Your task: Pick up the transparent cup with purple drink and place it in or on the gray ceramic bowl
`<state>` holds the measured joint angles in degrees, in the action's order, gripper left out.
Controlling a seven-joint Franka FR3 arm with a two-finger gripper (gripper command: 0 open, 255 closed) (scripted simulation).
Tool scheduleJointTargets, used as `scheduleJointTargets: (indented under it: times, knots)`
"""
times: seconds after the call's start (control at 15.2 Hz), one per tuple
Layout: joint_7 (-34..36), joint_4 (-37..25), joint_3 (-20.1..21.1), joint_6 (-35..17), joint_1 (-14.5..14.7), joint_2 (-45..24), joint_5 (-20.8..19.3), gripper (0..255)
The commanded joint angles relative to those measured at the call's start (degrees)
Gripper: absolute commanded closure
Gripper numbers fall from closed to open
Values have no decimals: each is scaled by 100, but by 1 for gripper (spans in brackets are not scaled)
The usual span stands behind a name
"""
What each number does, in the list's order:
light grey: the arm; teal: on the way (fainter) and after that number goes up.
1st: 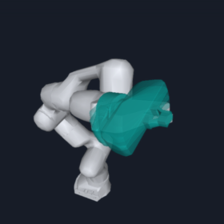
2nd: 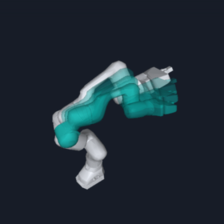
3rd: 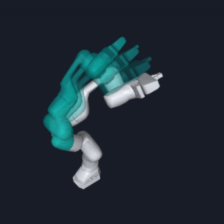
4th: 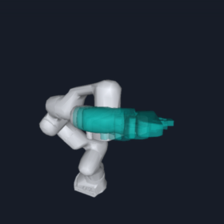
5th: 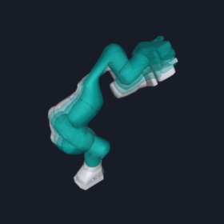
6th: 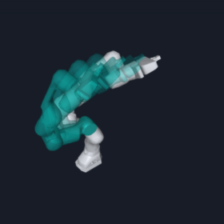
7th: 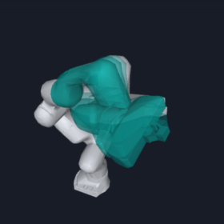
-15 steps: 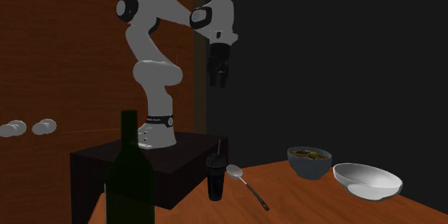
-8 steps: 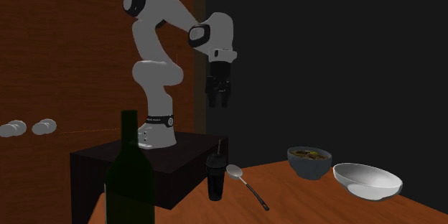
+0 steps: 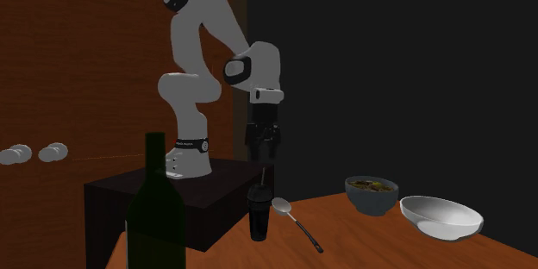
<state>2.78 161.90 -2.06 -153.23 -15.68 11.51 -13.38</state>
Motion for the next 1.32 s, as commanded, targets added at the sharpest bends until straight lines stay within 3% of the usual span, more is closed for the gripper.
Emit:
scheduleJointTargets:
  times: [0.0,0.33,0.86,0.92,1.25]
  knots:
    - [73,0,-4,-279,-65,-261,-111,0]
    - [265,-29,-3,-754,-171,-767,-380,0]
    - [265,-29,-4,-754,-170,-767,-380,0]
    - [265,-29,-4,-754,-170,-767,-380,255]
    - [265,-29,-4,-754,-170,-767,-380,255]
